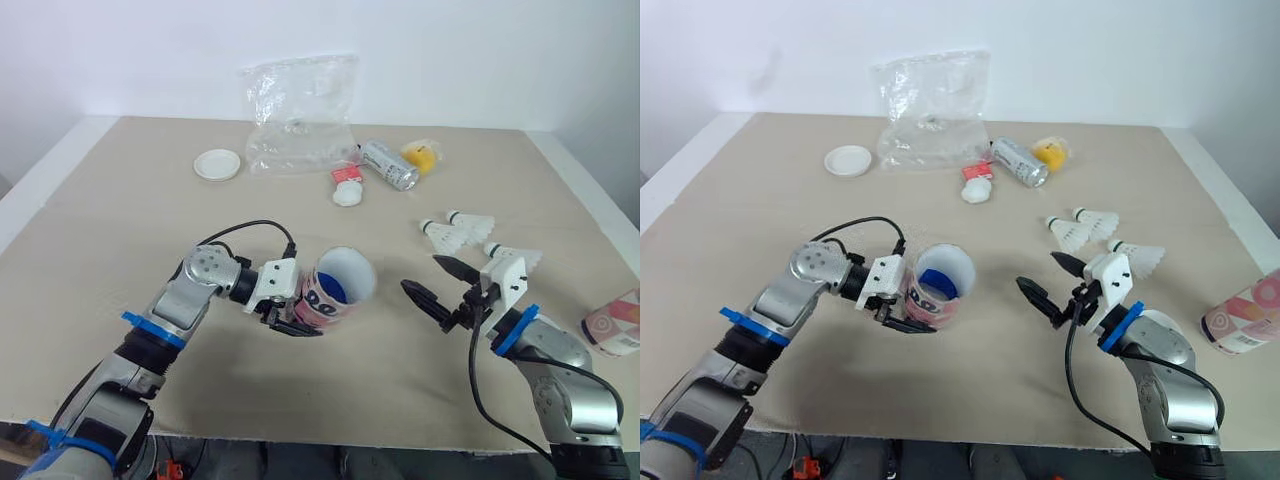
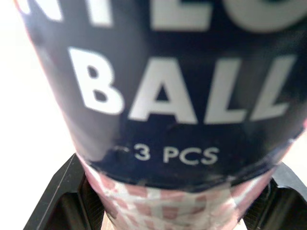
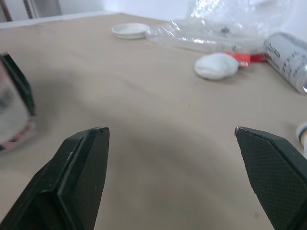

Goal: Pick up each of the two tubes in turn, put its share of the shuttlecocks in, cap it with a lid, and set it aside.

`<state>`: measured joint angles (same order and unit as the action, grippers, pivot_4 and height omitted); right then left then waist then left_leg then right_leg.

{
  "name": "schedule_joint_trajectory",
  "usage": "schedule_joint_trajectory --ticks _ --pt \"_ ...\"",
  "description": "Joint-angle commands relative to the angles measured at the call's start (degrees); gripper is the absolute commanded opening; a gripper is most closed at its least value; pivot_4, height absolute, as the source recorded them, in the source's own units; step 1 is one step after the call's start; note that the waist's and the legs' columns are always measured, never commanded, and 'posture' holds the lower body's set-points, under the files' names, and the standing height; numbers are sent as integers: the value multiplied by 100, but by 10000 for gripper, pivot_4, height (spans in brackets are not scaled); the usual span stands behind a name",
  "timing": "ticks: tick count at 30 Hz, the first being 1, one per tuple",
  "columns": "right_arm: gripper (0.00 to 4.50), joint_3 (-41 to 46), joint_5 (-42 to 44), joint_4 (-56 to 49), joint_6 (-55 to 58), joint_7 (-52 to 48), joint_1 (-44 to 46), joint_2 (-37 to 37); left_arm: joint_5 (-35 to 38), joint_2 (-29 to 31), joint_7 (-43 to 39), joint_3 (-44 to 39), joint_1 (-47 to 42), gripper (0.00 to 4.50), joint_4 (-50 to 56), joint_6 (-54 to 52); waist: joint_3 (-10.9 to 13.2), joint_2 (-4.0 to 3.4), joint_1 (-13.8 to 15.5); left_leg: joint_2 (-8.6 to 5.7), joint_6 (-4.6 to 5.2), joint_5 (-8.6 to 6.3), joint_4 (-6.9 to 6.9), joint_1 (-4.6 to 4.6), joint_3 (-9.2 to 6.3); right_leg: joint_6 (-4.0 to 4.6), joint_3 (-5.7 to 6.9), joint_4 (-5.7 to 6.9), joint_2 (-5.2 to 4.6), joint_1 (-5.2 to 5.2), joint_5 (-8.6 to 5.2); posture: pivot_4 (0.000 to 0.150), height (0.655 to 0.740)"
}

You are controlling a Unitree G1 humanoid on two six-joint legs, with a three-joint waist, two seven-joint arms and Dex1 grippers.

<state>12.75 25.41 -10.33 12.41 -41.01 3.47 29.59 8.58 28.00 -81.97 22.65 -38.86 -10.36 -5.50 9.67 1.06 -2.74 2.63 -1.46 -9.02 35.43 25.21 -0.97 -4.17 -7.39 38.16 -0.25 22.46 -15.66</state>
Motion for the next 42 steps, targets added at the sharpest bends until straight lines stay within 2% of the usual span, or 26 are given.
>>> schedule_joint_trajectory --ticks 1,4,9,23,32,33,38,41,42 --pt "45000 226 -106 294 184 624 449 -85 13 105 -305 146 -302 29121 239 -527 1 -2 -4 1 0 0 0 0 0 1 0 1 1 1 0 1500 7400" --pt "45000 232 -227 759 380 1109 992 -189 -143 152 -306 260 -415 29121 259 -821 3 -5 -10 2 0 0 1 -1 1 5 0 3 2 4 5 1500 7400" --pt "45000 60 -497 1422 323 1278 1539 -227 -259 91 -14 229 -396 29121 428 -1068 2 -5 -2 2 1 0 0 2 -2 5 1 3 2 2 2 1500 7400" --pt "45000 -1 -491 2488 629 1280 2307 -332 -339 184 411 182 -200 29121 743 -1297 4 -8 -5 0 5 -6 0 10 -5 13 3 4 1 6 1 1500 7400" --pt "45000 -111 -832 3219 789 1815 3092 -474 -326 88 534 186 -244 29121 636 -1288 5 -10 -5 0 5 -6 1 10 -5 11 2 4 3 7 3 1500 7400" --pt "39744 -113 -865 3232 811 1889 3133 -509 -316 81 546 183 -237 29067 638 -1299 5 -10 -6 0 5 -6 0 10 -5 13 2 4 2 7 4 1500 7400" --pt "18924 -177 -1084 3328 857 2114 3187 -588 -316 93 560 150 -231 29067 583 -1292 5 -10 -6 -1 5 -6 -2 13 -5 17 1 5 2 11 5 1500 7400" --pt "3156 -170 -1116 3352 850 2119 3194 -633 -325 84 572 148 -250 29067 542 -1293 5 -11 -7 -1 5 -6 -1 12 -5 16 1 6 2 11 5 1500 7400" --pt "208 -186 -1119 3308 858 2100 3185 -657 -328 80 578 145 -260 29067 523 -1293 6 -11 -8 -1 5 -6 -1 13 -4 16 1 6 2 11 5 1500 7400"
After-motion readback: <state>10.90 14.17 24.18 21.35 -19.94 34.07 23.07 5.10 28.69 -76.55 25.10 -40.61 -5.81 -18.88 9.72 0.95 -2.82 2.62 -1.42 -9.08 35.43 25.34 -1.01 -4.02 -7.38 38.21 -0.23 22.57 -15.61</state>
